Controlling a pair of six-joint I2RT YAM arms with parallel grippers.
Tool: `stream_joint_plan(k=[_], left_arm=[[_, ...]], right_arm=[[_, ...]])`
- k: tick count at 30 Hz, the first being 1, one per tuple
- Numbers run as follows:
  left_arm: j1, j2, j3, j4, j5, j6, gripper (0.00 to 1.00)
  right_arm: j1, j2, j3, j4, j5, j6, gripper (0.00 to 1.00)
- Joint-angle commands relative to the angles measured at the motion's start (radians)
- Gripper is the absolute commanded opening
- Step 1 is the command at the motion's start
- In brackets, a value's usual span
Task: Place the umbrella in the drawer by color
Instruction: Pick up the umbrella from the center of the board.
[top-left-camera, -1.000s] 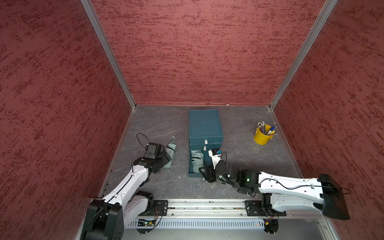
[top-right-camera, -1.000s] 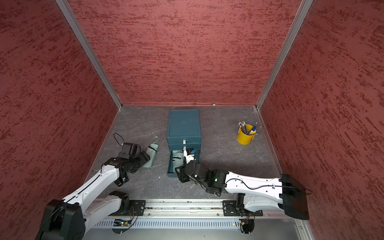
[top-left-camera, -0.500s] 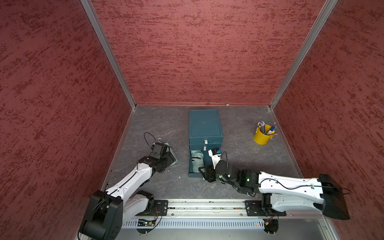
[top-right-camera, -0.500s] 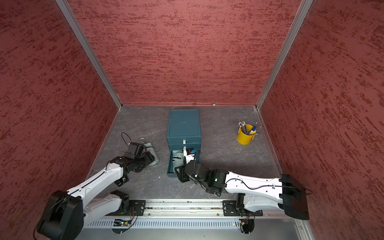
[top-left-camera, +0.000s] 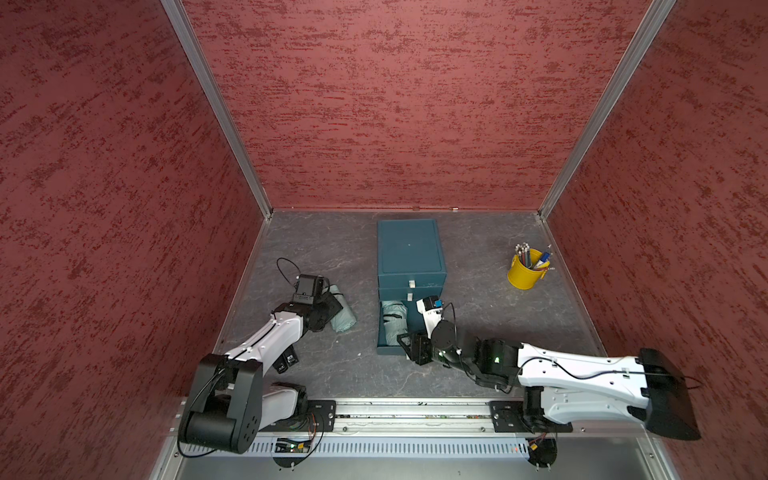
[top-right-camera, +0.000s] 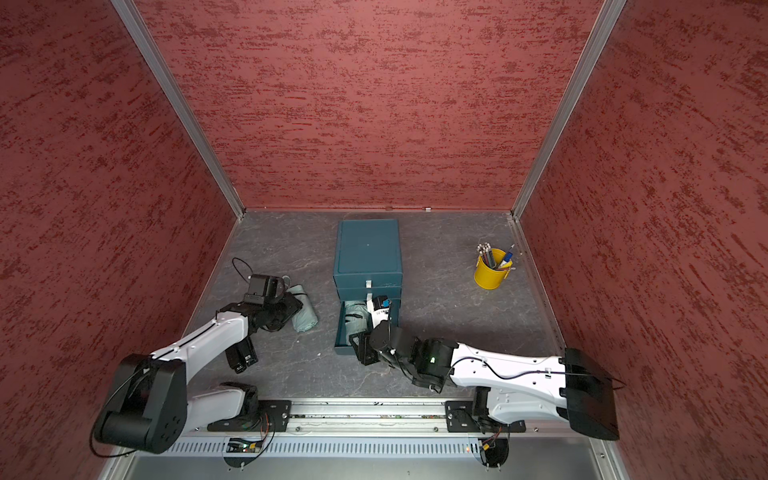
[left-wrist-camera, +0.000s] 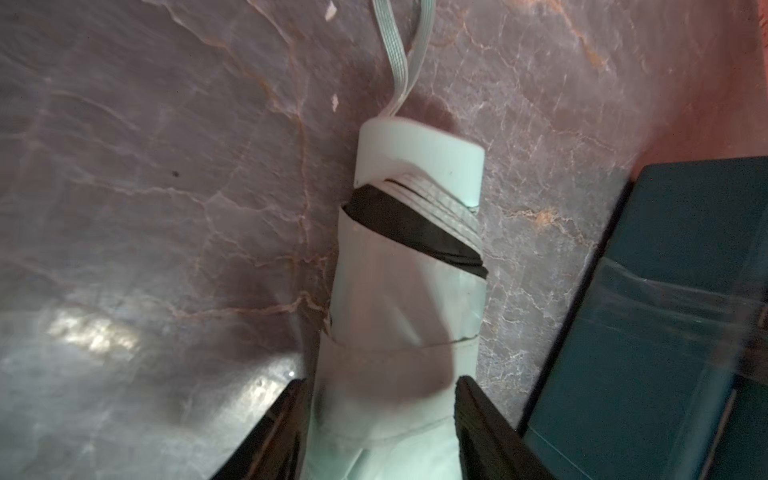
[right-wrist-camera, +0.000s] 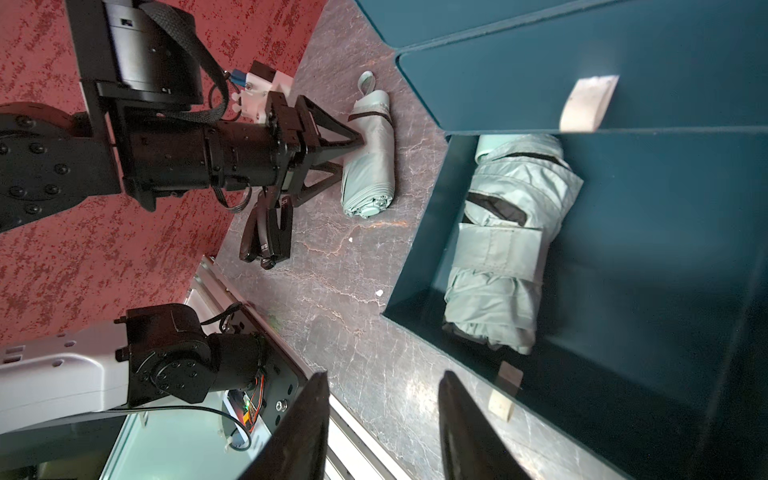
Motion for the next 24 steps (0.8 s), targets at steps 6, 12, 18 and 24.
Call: stream_joint_plan(k=[6, 12, 18, 24], left_arm=[[0.006, 0.036, 0.015, 0.047, 0.008, 0.025, 0.38], [0.007, 0.021, 0.011, 0.033, 0.015, 0.026, 0.16], [0.004, -0.086, 0.027, -0.030, 0.007, 0.047, 0.04], [-0.017, -0.240, 0.084, -0.171, -0.009, 0.081, 0.00]], right_arm=[[0.004, -0.005, 0.045, -0.018, -0.004, -0.024, 0.46], [0.005, 0.000, 0.067, -0.028, -0.012, -0.031, 0.46], [0.005, -0.005, 0.114, -0.041, -0.067, -0.032, 0.55], [0.004, 0.034, 0.241, -0.112, -0.192, -0.075, 0.71]])
